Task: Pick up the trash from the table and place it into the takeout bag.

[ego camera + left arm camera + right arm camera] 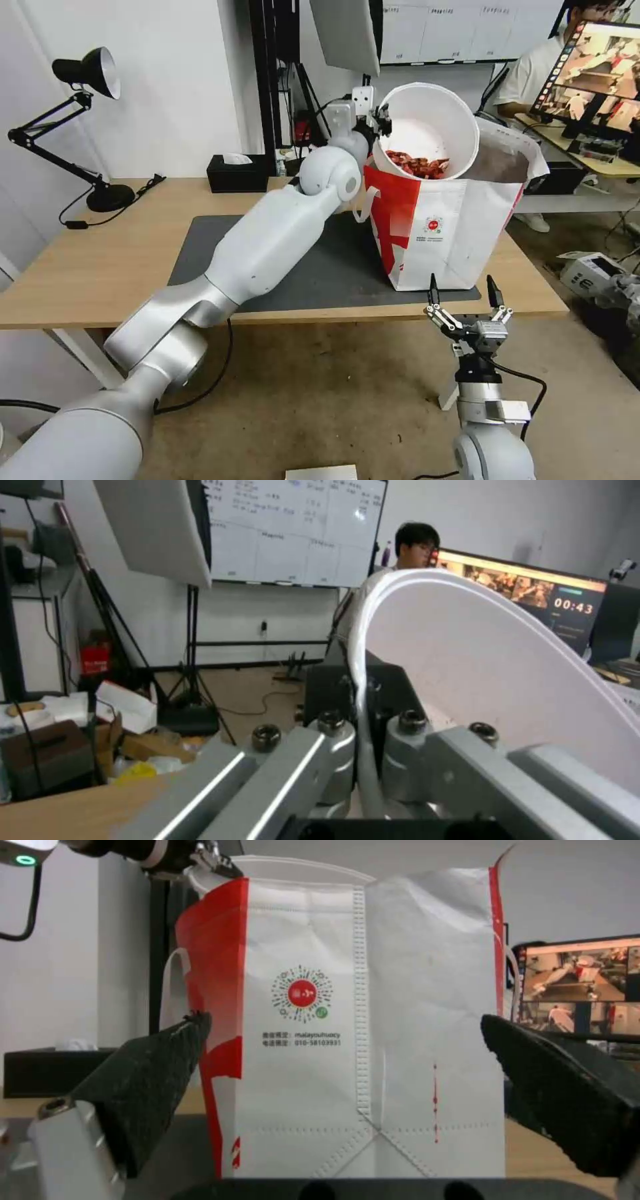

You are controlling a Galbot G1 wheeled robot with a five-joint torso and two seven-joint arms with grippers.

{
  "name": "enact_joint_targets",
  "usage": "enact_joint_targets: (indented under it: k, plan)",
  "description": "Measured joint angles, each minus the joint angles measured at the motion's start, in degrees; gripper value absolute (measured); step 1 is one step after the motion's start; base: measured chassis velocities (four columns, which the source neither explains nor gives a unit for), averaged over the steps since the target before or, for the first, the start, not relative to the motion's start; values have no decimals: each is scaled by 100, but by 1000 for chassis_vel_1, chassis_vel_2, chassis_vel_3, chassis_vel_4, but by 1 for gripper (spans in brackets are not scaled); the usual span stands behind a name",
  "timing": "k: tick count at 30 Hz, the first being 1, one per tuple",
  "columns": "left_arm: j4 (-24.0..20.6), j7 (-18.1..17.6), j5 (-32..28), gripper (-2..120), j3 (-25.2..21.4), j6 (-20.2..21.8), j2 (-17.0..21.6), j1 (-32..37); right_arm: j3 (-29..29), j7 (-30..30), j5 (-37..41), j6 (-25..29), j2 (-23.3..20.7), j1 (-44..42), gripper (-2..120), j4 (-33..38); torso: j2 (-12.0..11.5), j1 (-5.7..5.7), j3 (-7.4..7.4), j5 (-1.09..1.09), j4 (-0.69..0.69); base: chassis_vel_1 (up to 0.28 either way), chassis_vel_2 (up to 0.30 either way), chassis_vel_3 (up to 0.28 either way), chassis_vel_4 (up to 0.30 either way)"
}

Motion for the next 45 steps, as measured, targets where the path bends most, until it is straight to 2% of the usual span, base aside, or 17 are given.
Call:
enact_joint_targets:
  k: [6,9,10,12,14,15,16,18,21,23,24,26,27,30,33,39,45]
  plan:
    - [-171,20,-36,4,28,114,54,151,-9,1,1,1,11,31,100,-41,0,0,0,0,0,0,0,0,0]
    - [-279,22,-166,17,43,194,85,233,-9,1,0,4,14,37,100,-68,0,0,0,0,0,0,0,0,0]
    - [-279,22,-166,17,43,194,85,233,-9,1,0,4,14,37,100,-68,0,0,0,0,0,0,0,0,0]
    - [-420,16,-487,29,38,386,126,273,1,1,-2,11,13,48,100,-101,0,0,0,0,0,0,0,0,0]
    - [-502,12,-708,32,20,511,146,285,6,1,-3,14,13,50,100,-110,0,0,0,0,0,0,0,0,0]
    - [-566,8,-867,39,6,595,161,294,10,2,-4,17,12,52,100,-120,0,0,0,0,0,0,0,0,0]
    - [-566,8,-867,39,6,595,161,294,10,2,-4,17,12,52,100,-120,0,0,0,0,0,0,0,0,0]
    - [-626,2,-1020,48,-5,683,171,305,12,2,-6,18,12,58,100,-129,0,0,0,0,0,0,0,0,0]
    - [-643,-1,-1069,57,-7,703,172,313,12,3,-7,19,12,66,100,-130,0,0,0,0,0,0,0,0,0]
    - [-650,-4,-1067,68,-8,703,173,321,15,4,-8,20,11,69,100,-131,0,0,0,0,0,0,0,0,0]
    - [-650,-4,-1067,68,-8,703,173,321,15,4,-8,20,11,69,100,-131,0,0,0,0,0,0,0,0,0]
    - [-672,-4,-1045,78,-8,702,188,324,18,5,-8,21,10,69,100,-135,0,0,0,0,0,0,0,0,0]
    - [-672,-4,-1045,78,-8,702,188,324,18,5,-8,21,10,69,100,-135,0,0,0,0,0,0,0,0,0]
    - [-737,9,-904,95,-17,672,272,324,25,5,-8,23,10,75,100,-133,0,0,0,0,0,0,0,0,0]
    - [-821,39,-779,99,-78,601,355,335,48,6,-6,23,3,74,100,-125,0,0,0,0,-1,0,0,0,0]
    - [-1141,123,-485,100,-312,412,653,485,70,9,-4,24,-43,79,100,-107,0,0,0,0,0,0,0,0,0]
    - [-1627,214,-304,100,-757,295,1242,822,87,9,-4,24,-95,51,100,-76,0,0,0,-1,0,0,0,0,0]
